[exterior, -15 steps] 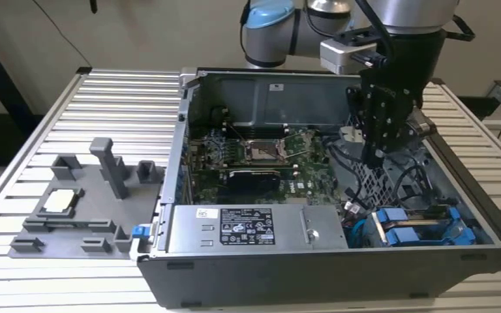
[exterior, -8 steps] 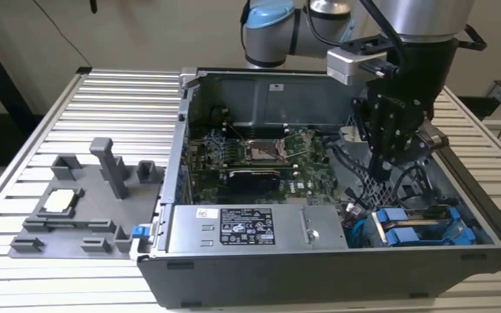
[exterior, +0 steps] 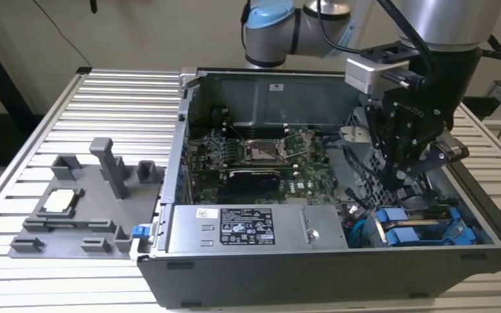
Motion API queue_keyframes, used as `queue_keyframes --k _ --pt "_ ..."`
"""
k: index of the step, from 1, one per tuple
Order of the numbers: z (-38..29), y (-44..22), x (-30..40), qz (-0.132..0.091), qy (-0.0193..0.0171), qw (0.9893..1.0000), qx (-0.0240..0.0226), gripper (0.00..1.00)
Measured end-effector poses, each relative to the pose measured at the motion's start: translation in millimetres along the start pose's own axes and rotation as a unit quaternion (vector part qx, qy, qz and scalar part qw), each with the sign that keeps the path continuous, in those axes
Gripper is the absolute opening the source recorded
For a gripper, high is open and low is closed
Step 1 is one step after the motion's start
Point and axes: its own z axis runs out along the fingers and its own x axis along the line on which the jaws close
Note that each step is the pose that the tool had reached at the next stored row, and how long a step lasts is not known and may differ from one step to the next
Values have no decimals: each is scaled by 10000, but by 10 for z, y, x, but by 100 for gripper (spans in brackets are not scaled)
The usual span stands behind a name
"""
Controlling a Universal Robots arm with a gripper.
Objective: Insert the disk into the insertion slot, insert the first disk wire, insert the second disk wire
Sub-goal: 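Insert the second disk wire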
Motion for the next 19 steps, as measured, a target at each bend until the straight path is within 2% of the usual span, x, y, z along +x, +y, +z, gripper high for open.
queue_keyframes --k 1,2,6,8,9,11,12,13,14,15,16,19 --pt "14 -23 50 -3 -5 10000 -16 16" --pt "19 -18 73 -2 -5 10000 -19 16" --pt "21 -15 87 -2 -5 10000 -18 16" --pt "46 -7 200 -9 -14 10000 -51 16" --pt "65 -19 280 -14 -23 10000 -78 16" --pt "92 -52 391 -22 -34 9999 -118 16" --pt "102 -69 432 -26 -39 9999 -135 16" --pt "104 -75 439 -23 -44 9999 -139 16" --pt "104 -75 439 -2 -197 9998 -102 16" --pt "105 -75 439 29 -427 9991 -45 16" --pt "104 -75 439 51 -584 9983 -6 16" --pt "105 -75 439 88 -843 9964 59 16"
